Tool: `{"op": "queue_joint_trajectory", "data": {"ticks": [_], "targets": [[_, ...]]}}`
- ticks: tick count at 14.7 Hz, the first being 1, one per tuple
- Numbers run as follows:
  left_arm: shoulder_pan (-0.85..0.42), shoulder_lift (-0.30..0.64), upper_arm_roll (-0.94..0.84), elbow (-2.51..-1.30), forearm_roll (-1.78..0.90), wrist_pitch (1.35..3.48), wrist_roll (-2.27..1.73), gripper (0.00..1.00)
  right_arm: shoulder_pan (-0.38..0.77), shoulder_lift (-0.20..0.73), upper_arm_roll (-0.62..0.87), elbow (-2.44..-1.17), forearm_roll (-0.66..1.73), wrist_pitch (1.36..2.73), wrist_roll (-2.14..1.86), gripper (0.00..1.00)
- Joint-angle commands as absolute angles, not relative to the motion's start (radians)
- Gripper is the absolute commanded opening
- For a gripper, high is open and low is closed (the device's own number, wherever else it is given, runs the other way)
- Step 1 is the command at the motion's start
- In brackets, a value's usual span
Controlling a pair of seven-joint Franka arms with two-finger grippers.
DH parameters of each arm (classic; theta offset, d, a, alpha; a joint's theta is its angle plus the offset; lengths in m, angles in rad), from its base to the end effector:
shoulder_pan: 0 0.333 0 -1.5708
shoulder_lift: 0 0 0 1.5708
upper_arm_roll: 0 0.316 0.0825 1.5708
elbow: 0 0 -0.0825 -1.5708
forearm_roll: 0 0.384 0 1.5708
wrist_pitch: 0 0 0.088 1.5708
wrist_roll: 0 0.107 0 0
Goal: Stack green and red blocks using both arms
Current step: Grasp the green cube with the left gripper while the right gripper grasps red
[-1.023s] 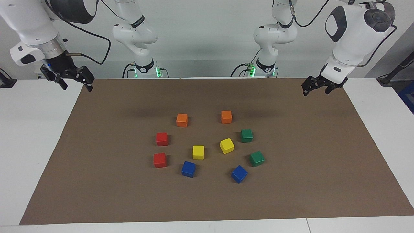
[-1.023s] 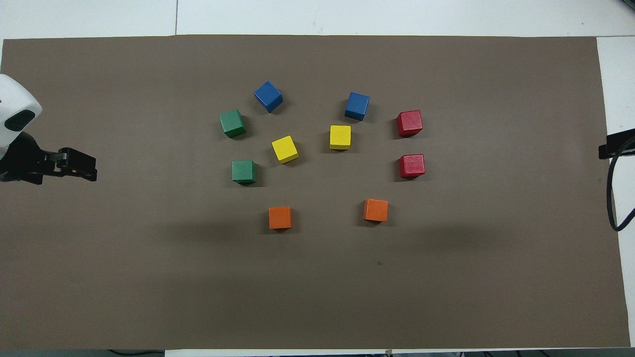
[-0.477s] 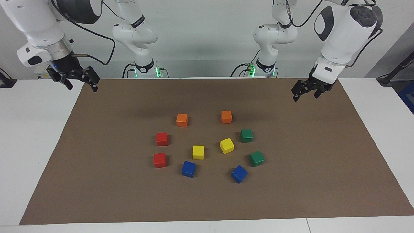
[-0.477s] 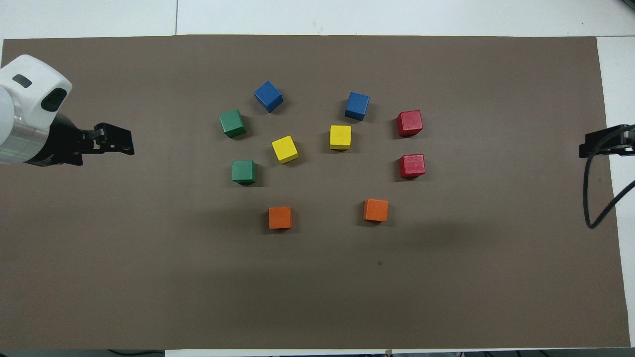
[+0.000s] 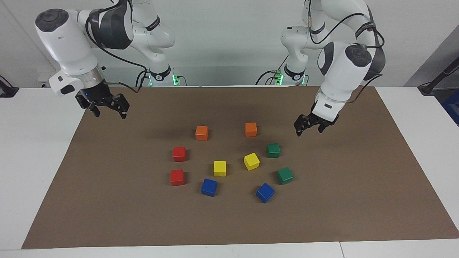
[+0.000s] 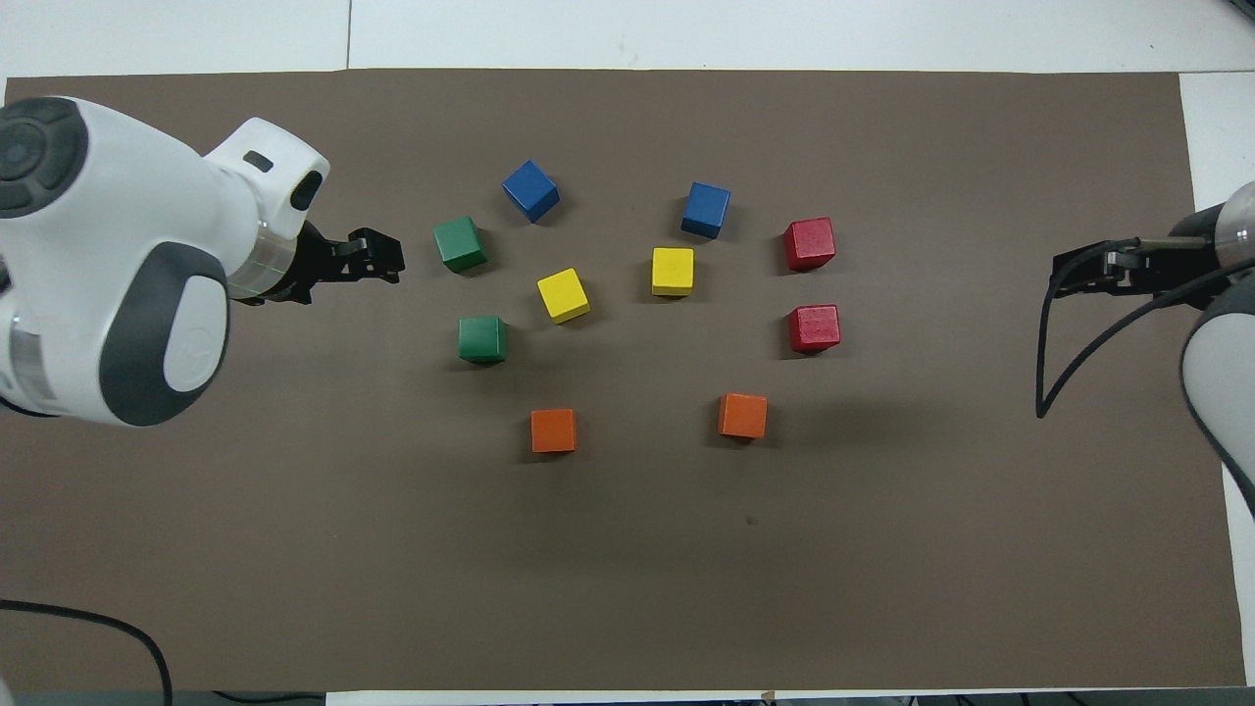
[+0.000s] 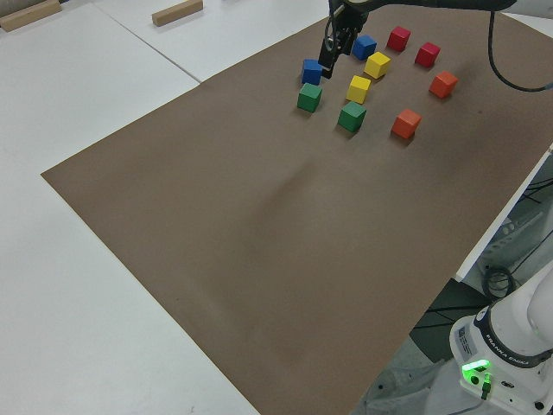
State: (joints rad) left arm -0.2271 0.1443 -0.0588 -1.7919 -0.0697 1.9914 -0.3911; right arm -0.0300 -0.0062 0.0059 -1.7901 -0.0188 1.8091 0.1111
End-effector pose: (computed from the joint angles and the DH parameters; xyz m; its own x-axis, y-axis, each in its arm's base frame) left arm 0.5835 -0.1744 0.4720 0.9908 0.1333 0.0221 0.1309 -0.9874 0.0886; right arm 0.5638 -0.0151 0.5442 0.9911 -0.1304 0.0270 -0.1308 -0.9913 0.0155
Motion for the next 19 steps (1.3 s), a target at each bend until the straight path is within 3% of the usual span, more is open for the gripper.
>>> {"op": "queue_joint_trajectory", "data": {"ticks": [1,8,10,19], "targets": [[-0.261,0.179,-0.041,-1.819,-0.034,2.045,-0.417,1.00,0.003,0.009,0.023,-1.831,-0.005,1.876,0.172,1.00],[-0.368,0.311,-0.041,-1.812,0.009,2.143,-0.451,1.00,0.141,0.135,0.023,-1.858,-0.005,2.031,0.287,1.00],[-0.385,0.351,-0.040,-1.816,0.024,2.193,-0.453,1.00,0.176,0.152,0.023,-1.903,-0.003,2.135,0.305,1.00],[-0.382,0.348,-0.043,-1.897,0.028,2.247,-0.456,1.00,0.239,0.219,0.023,-1.960,-0.005,2.273,0.321,1.00]]}}
